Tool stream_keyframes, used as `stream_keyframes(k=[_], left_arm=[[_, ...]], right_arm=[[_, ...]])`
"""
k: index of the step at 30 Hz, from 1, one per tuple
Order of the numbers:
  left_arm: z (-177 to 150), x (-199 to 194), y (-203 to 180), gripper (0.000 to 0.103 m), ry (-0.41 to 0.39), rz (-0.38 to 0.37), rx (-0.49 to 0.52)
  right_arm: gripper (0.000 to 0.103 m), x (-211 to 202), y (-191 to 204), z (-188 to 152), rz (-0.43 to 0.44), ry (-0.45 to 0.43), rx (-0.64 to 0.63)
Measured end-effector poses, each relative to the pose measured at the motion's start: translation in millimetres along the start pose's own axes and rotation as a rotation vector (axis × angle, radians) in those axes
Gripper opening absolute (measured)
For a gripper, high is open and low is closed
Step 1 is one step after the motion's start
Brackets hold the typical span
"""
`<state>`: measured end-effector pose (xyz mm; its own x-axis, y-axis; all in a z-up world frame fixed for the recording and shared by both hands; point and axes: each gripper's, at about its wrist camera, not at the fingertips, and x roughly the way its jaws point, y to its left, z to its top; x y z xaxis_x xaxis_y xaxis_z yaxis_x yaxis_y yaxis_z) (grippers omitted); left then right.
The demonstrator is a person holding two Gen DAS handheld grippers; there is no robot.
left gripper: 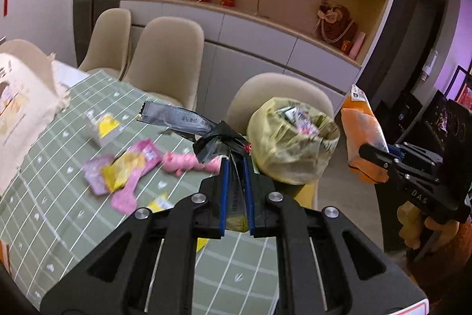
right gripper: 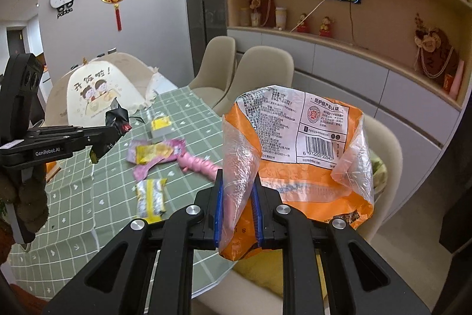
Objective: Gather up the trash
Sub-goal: 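Carry both items to the yellow bag and open both grippers over it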
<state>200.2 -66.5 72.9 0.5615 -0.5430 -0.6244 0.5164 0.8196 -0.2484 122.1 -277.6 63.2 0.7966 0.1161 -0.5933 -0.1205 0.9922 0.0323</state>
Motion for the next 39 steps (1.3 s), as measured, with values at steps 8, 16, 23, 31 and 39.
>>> stream_keyframes(k=[8,16,23,31,39], left_arm=[[51,68,-38,0.010,0.019,-0.105,-0.019],[81,150,-83,0.010,0.088,-0.205,-0.006],[90,232,-115,0.010,0.185,-0.266,0.000],[83,303,-137,0.019,0.279,-0.300,0.009],[79,278,-103,0.046,0.225,-0.254,-0.085]], right_arm=[[0.017,2,-69,20,-0.016,-0.028,0.050],[0.017,9,-148,32,-0.075,-0.042,0.087],[0.017,21,-206,27,-0.132,-0.019,0.143],[0.017,48,-239,19,-0.140,0.034,0.180],[0.017,85,-218,36,-0.050,0.054,0.115]])
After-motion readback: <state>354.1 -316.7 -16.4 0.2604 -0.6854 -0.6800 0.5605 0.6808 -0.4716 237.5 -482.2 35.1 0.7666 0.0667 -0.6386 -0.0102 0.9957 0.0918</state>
